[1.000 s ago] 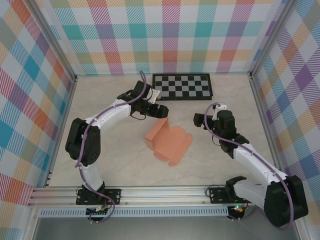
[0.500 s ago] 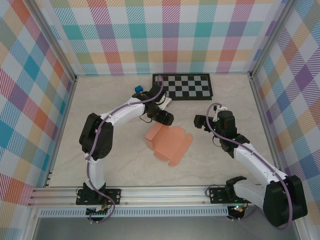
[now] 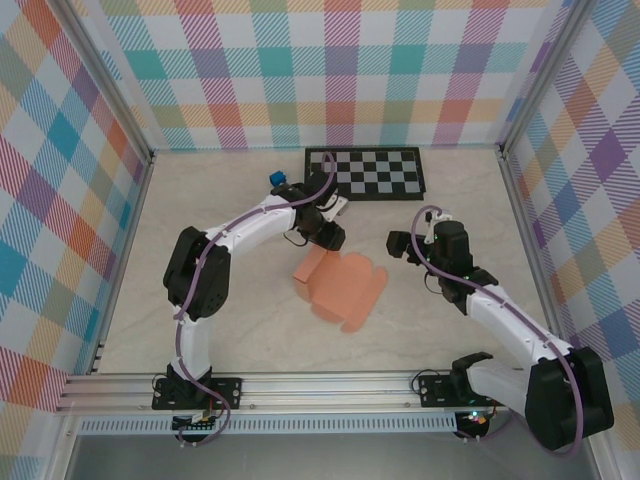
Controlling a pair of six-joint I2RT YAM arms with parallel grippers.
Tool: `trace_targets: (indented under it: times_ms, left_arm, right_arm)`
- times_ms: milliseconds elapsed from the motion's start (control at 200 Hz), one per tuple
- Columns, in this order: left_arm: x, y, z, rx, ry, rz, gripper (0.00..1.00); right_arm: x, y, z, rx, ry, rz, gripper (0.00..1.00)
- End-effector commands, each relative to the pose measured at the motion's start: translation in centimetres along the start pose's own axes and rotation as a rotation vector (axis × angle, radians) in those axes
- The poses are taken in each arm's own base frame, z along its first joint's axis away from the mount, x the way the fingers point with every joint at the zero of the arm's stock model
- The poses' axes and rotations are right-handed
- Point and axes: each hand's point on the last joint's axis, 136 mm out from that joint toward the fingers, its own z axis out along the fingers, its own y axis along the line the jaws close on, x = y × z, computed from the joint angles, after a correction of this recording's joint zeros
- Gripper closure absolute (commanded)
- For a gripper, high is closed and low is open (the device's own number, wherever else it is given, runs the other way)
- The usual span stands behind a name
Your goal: Fold the paper box
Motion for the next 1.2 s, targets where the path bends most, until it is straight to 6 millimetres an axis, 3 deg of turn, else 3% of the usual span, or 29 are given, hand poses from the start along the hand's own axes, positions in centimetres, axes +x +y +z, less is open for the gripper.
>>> trace_targets:
  times_ms: [0,215,360,475,555,640,825,1000,1195]
  left_arm:
    - [0.4,-0.2,-0.2,-0.014,0.025,0.004,0.56]
    - [-0.3,-0.5,-1.3,0.014,-0.01,0.001,0.63]
    - [-1.8,-1.6,-3.6,0.11,-0.076,0.015,0.64]
    - [-2.6,-2.9,-5.9,0.212,-0.13,0.119,0.65]
    - [-2.6,-3.5,-7.4,0.259,-0.161,0.214,0.66]
    - [-2.7,-4.0,-9.1,0.31,-0.207,0.272,0.7]
    - [-1.6,-6.2,-12.3,0.417,-0.311,0.455,0.69]
    - [0.3,-8.0,-14.7,0.489,-0.391,0.655,0.67]
    - [0.3,-8.2,-15.6,0.472,-0.429,0.717,0.69]
  right_arm:
    - [0.6,0.5,0.4,-0.028,0.05,0.016,0.0]
    - [0.9,3.3,0.9,-0.168,0.151,-0.042,0.0]
    - [-0.2,5.2,0.5,-0.273,0.238,-0.091,0.01]
    - [-0.9,6.8,-0.1,-0.407,0.247,-0.335,0.01]
    - [-0.3,6.9,-0.5,-0.524,0.229,-0.542,0.02]
    - [0.4,7.4,-1.8,-0.708,0.239,-0.65,0.01]
    - [-0.2,10.3,-4.5,-1.047,0.175,-0.753,0.0]
    - [-3.0,11.9,-3.5,-1.116,0.132,-0.746,0.02]
    - [-0.1,13.9,-3.6,-1.185,0.231,-0.836,0.05]
